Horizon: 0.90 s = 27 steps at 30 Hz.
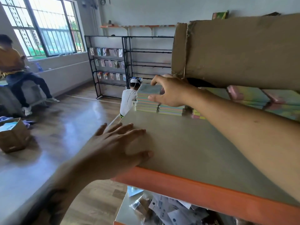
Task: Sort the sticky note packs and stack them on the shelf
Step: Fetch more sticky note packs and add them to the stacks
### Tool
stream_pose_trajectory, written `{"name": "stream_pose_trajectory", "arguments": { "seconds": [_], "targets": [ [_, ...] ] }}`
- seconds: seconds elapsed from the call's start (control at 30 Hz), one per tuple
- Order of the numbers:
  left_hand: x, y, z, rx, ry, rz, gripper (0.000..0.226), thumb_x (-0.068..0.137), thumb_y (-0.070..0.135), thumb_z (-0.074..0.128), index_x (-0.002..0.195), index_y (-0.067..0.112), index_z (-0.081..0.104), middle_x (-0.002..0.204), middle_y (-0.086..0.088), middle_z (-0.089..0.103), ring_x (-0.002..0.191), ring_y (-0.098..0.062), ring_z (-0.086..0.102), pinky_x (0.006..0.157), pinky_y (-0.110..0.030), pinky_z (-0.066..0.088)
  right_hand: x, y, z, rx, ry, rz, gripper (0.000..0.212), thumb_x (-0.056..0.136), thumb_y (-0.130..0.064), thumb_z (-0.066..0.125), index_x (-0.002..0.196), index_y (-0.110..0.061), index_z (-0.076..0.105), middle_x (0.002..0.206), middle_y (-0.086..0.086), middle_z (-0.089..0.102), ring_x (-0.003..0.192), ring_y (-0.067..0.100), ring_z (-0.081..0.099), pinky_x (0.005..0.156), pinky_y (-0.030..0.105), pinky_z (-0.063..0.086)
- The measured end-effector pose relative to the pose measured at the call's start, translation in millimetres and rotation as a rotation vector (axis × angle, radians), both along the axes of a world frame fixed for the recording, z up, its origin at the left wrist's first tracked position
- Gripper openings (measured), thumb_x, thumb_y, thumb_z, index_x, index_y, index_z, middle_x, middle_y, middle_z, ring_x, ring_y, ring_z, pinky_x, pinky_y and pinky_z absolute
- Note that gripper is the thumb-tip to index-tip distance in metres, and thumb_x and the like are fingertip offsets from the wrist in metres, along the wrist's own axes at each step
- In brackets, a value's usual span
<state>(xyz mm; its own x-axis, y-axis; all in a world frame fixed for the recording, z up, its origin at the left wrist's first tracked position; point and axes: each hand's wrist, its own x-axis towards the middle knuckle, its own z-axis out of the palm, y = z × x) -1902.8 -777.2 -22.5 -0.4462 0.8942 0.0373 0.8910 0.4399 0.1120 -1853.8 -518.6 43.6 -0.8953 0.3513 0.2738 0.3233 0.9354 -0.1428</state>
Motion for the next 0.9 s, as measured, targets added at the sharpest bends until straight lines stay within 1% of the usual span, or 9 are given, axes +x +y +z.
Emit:
{"name": "stream_pose_trajectory", "arguments": {
  "seconds": [0.13,0.27,0.33,0.4,0.63,0.73,0.8,0.87,0.9],
  "targets": [
    [30.3,2.1,10.9,0.059,0.048,-0.029,0.088,0.072,0.097,0.0,0.151,0.062,0.012,0.166,0.025,0.012,0.155,-0.004,0.004,0.127,-0.043,-0.001,57.9,-16.6,-1.9,0.124,-0.065,0.038,0.059,0.09,-0.067,0.06,0.139,-0.038,0.047,0.149,-0.003,0.047,0.138,0.027,0.041,0.112,0.047,0.031],
    [61.6,37.5,1.8,0.123,-0.011,-0.125,0.065,0.094,0.082,0.015,0.153,0.057,0.024,0.163,0.027,0.022,0.152,-0.003,0.017,0.127,-0.046,0.005,148.8,-22.3,-3.6,0.17,-0.1,0.043,0.058,0.094,-0.066,0.054,0.144,-0.037,0.045,0.155,-0.003,0.044,0.143,0.024,0.035,0.116,0.046,0.024],
    [75.7,62.5,-6.3,0.154,-0.068,-0.13,0.062,0.093,0.084,0.022,0.15,0.061,0.027,0.158,0.031,0.031,0.148,-0.003,0.029,0.125,-0.048,0.017,205.0,-16.5,-8.2,0.175,-0.114,0.013,0.06,0.095,-0.069,0.051,0.146,-0.038,0.043,0.157,-0.004,0.043,0.144,0.024,0.036,0.119,0.049,0.023],
    [100.4,89.2,-14.0,0.181,-0.097,-0.128,0.061,0.089,0.088,0.024,0.146,0.066,0.028,0.154,0.034,0.035,0.145,-0.004,0.037,0.123,-0.05,0.024,264.4,-4.8,-13.9,0.158,-0.135,-0.037,0.066,0.094,-0.072,0.05,0.149,-0.037,0.042,0.156,-0.004,0.045,0.143,0.024,0.04,0.116,0.048,0.031],
    [284.5,149.5,-7.1,0.214,-0.194,-0.257,0.067,0.089,0.088,0.029,0.147,0.056,0.038,0.149,0.026,0.046,0.135,-0.015,0.051,0.117,-0.045,0.037,472.9,34.6,-31.8,0.094,-0.15,-0.244,0.07,0.093,-0.076,0.042,0.153,-0.039,0.038,0.161,-0.004,0.04,0.148,0.024,0.036,0.119,0.047,0.029],
    [361.9,167.4,-1.0,0.263,-0.297,-0.306,0.059,0.097,0.071,0.041,0.149,0.043,0.046,0.15,0.013,0.05,0.134,-0.026,0.053,0.112,-0.038,0.039,548.5,49.3,-38.1,0.086,-0.132,-0.321,0.07,0.093,-0.078,0.039,0.152,-0.04,0.038,0.16,-0.005,0.042,0.146,0.023,0.038,0.117,0.049,0.031],
    [405.5,182.1,4.6,0.238,-0.306,-0.338,0.059,0.096,0.069,0.045,0.147,0.04,0.049,0.148,0.01,0.053,0.124,-0.03,0.059,0.109,-0.037,0.042,595.2,58.6,-42.2,0.077,-0.111,-0.376,0.069,0.093,-0.079,0.038,0.151,-0.041,0.039,0.157,-0.003,0.046,0.144,0.024,0.041,0.115,0.05,0.033],
    [445.1,198.1,10.7,0.229,-0.292,-0.362,0.071,0.081,0.087,0.039,0.14,0.049,0.052,0.141,0.011,0.058,0.098,-0.023,0.065,0.103,-0.039,0.049,638.8,67.6,-44.5,0.056,-0.106,-0.436,0.068,0.094,-0.078,0.039,0.15,-0.04,0.04,0.153,-0.001,0.049,0.141,0.026,0.044,0.113,0.049,0.035],
    [462.0,208.9,11.5,0.236,-0.289,-0.374,0.077,0.074,0.091,0.034,0.137,0.051,0.053,0.139,0.012,0.059,0.097,-0.018,0.064,0.103,-0.039,0.049,659.9,71.8,-45.2,0.048,-0.101,-0.463,0.066,0.094,-0.077,0.039,0.15,-0.041,0.04,0.152,-0.001,0.05,0.141,0.026,0.044,0.112,0.049,0.035]
  ]
}}
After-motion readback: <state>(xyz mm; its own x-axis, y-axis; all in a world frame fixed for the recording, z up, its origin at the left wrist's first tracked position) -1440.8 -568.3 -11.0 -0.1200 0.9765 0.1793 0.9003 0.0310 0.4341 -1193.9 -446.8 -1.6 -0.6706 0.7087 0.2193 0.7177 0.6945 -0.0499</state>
